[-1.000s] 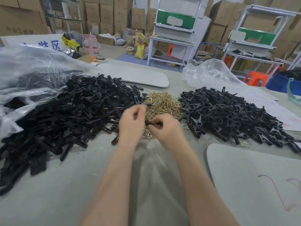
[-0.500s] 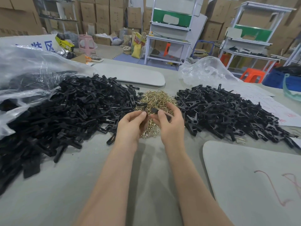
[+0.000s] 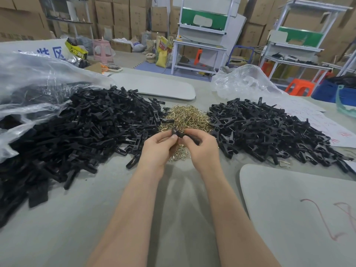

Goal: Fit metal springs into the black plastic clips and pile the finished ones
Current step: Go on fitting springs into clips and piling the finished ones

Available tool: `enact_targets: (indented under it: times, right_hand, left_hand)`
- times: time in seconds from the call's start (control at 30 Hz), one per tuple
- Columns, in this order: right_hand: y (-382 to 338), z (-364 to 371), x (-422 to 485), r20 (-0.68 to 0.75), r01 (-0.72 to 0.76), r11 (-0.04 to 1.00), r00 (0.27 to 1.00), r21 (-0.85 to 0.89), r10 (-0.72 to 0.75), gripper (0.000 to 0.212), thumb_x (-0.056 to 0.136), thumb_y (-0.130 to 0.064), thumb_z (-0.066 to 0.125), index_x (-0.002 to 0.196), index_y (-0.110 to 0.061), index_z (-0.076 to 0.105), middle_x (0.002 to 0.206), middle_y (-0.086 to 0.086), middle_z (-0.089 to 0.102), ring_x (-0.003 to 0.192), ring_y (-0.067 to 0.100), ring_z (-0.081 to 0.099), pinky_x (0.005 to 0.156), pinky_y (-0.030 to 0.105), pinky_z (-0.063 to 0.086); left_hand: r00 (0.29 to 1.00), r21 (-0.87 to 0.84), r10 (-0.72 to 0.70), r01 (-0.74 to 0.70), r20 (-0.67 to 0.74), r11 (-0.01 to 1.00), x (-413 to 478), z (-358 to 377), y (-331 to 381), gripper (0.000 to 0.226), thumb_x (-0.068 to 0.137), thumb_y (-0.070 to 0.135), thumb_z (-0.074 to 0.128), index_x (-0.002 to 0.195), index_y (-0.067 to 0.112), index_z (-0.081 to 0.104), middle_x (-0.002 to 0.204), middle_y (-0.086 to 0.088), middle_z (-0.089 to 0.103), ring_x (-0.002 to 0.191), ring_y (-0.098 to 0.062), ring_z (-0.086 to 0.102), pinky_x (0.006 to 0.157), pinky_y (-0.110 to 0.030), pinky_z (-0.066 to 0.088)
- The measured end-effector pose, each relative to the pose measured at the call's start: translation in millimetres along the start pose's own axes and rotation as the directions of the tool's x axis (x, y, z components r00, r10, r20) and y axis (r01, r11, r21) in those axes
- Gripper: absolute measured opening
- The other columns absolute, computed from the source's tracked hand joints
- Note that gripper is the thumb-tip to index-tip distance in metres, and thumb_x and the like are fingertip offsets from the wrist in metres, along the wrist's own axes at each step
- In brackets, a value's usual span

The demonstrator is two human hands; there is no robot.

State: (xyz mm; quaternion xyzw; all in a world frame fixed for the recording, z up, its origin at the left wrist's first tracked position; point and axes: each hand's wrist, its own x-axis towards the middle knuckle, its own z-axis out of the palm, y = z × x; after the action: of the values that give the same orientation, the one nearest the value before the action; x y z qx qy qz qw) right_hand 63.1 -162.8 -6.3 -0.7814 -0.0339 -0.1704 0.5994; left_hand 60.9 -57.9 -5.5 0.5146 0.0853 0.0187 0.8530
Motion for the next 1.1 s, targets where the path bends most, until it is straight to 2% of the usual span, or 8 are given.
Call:
enact_targets:
  times: [0.2, 0.33, 0.47, 0.57, 0.63, 0.73, 0.87, 1.1]
  right_hand:
    - [-2.8, -0.8, 2.8, -0.139, -0.084, 0.899, 0.978, 0.430, 0.158, 0.013, 0.092, -0.002, 0.058, 0.086, -0.013, 0.062, 0.083, 0.006, 0.068, 0.068, 0.011, 0.070, 0.068, 0.018, 0.055]
    - [-6.2, -3.6, 2.8, -0.068, -0.141, 0.771, 0.970, 0.621, 0.232, 0.006, 0.091, -0.003, 0.060, 0.086, -0.003, 0.064, 0.077, 0.005, 0.069, 0.066, 0.010, 0.069, 0.064, 0.015, 0.053]
    - [-2.0, -2.9, -0.5, -0.031, -0.076, 0.974, 0.996, 0.211, 0.085, 0.018, 0.092, -0.016, 0.061, 0.076, -0.017, 0.070, 0.062, -0.002, 0.061, 0.054, 0.005, 0.052, 0.057, 0.022, 0.045]
    - [-4.1, -5.0, 0.3, 0.011, 0.005, 0.995, 1.000, 0.095, -0.006, 0.025, 0.093, -0.018, 0.060, 0.072, -0.030, 0.067, 0.065, -0.007, 0.062, 0.062, 0.007, 0.053, 0.067, 0.032, 0.047]
    - [-7.0, -7.6, 0.0, 0.095, 0.074, 0.997, 0.993, 0.026, -0.076, 0.027, 0.092, -0.015, 0.060, 0.078, -0.037, 0.066, 0.069, -0.016, 0.066, 0.069, 0.000, 0.058, 0.072, 0.024, 0.051]
    - [-7.3, -9.5, -0.8, 0.168, 0.110, 0.994, 0.980, -0.013, -0.106, 0.035, 0.091, -0.006, 0.059, 0.083, -0.040, 0.065, 0.063, -0.025, 0.065, 0.062, -0.010, 0.057, 0.065, 0.009, 0.044]
    - [-4.9, -9.5, 0.9, 0.114, 0.034, 0.999, 0.993, 0.012, -0.035, 0.019, 0.092, -0.007, 0.058, 0.108, -0.009, 0.068, 0.081, -0.014, 0.064, 0.074, -0.004, 0.059, 0.080, 0.021, 0.050]
    - [-5.2, -10.5, 1.5, 0.036, -0.008, 0.998, 0.999, 0.067, 0.005, 0.012, 0.093, -0.006, 0.056, 0.098, -0.013, 0.064, 0.077, -0.007, 0.063, 0.073, 0.006, 0.059, 0.075, 0.024, 0.050]
  left_hand:
    - [0.999, 0.103, 0.041, -0.041, 0.003, 0.994, 1.4, -1.5, -1.6, 0.012, 0.087, 0.005, 0.065, 0.096, 0.012, 0.066, 0.079, 0.004, 0.066, 0.069, -0.003, 0.058, 0.071, -0.018, 0.046]
    - [0.996, 0.155, 0.064, -0.074, 0.070, 0.985, 1.1, 0.0, -3.2, 0.011, 0.087, 0.005, 0.065, 0.089, 0.016, 0.067, 0.077, 0.005, 0.068, 0.074, -0.007, 0.061, 0.077, -0.023, 0.050]
    - [0.991, 0.168, 0.095, -0.110, 0.092, 0.980, 1.1, 1.2, -4.0, 0.015, 0.087, 0.001, 0.064, 0.087, 0.016, 0.066, 0.075, 0.001, 0.067, 0.074, -0.013, 0.061, 0.076, -0.025, 0.051]
    - [0.992, 0.114, 0.111, -0.118, 0.065, 0.987, 1.6, 0.9, -3.0, 0.013, 0.087, 0.000, 0.063, 0.087, 0.013, 0.066, 0.072, 0.001, 0.067, 0.073, -0.013, 0.062, 0.078, -0.026, 0.053]
    - [0.993, 0.084, 0.104, -0.109, 0.057, 0.991, 2.8, -1.2, -2.7, 0.014, 0.087, 0.000, 0.063, 0.086, 0.013, 0.066, 0.071, 0.002, 0.069, 0.072, -0.010, 0.063, 0.076, -0.022, 0.054]
    - [0.996, 0.097, 0.076, -0.081, 0.051, 0.992, 3.9, -3.9, -3.0, 0.014, 0.087, 0.003, 0.064, 0.087, 0.016, 0.068, 0.078, 0.002, 0.069, 0.068, -0.003, 0.062, 0.070, -0.017, 0.050]
    - [0.996, 0.194, 0.079, -0.085, 0.036, 0.977, 6.4, -6.0, -3.4, 0.016, 0.086, 0.007, 0.066, 0.091, 0.022, 0.067, 0.083, 0.008, 0.068, 0.063, 0.008, 0.059, 0.060, -0.006, 0.045]
    - [0.997, 0.152, 0.073, -0.078, 0.039, 0.985, 3.2, -3.1, -1.3, 0.013, 0.089, 0.003, 0.062, 0.098, 0.011, 0.065, 0.090, -0.005, 0.066, 0.084, -0.014, 0.061, 0.082, -0.025, 0.050]
